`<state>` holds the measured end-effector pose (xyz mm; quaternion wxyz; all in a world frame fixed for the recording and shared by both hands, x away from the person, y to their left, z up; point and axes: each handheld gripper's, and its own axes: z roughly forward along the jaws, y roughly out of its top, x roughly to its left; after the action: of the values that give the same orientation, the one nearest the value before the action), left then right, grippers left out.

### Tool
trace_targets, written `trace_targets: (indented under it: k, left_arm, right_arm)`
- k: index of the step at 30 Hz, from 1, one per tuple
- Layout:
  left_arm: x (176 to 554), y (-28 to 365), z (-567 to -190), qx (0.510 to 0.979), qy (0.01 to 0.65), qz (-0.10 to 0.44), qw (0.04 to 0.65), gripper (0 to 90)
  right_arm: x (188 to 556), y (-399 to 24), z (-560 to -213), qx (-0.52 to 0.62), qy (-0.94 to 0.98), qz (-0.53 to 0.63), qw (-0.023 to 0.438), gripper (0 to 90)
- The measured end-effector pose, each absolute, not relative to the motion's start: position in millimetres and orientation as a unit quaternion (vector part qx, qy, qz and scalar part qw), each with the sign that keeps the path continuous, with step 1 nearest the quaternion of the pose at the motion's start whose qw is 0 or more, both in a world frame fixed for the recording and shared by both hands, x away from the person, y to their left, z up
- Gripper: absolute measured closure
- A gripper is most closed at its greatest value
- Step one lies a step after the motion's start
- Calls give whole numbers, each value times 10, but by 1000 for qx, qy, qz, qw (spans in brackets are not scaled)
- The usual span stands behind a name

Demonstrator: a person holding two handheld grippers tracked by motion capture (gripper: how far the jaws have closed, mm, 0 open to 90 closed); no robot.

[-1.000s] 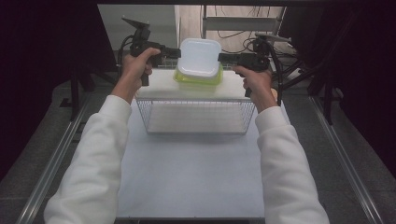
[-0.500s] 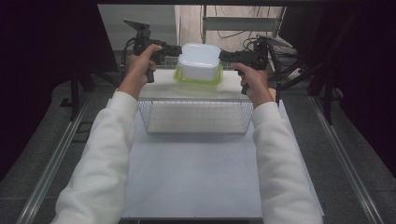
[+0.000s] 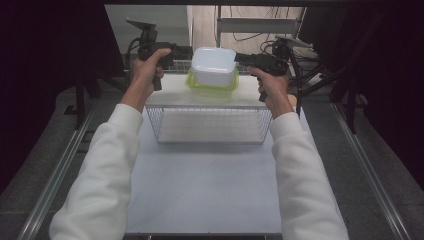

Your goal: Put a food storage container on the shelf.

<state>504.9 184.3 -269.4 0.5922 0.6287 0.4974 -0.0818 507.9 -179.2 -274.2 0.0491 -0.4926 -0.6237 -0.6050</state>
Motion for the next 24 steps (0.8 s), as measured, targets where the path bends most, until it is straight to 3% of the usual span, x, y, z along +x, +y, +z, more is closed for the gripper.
trace_targets:
  k: [9,18,24]
  left_arm:
    - [4795,1884,-2548,661,456,-37,595,383]
    - [4537,2019,-2562,675,447,-1,587,356]
    - [4163,2101,-2648,706,432,45,559,336]
  right_arm:
    - [4951,-1831,-2593,-454,-660,-598,8,493]
    - [4693,-1874,-2482,-401,-715,-572,-31,434]
    - [4453,-1993,-2553,-379,-748,-543,-55,395]
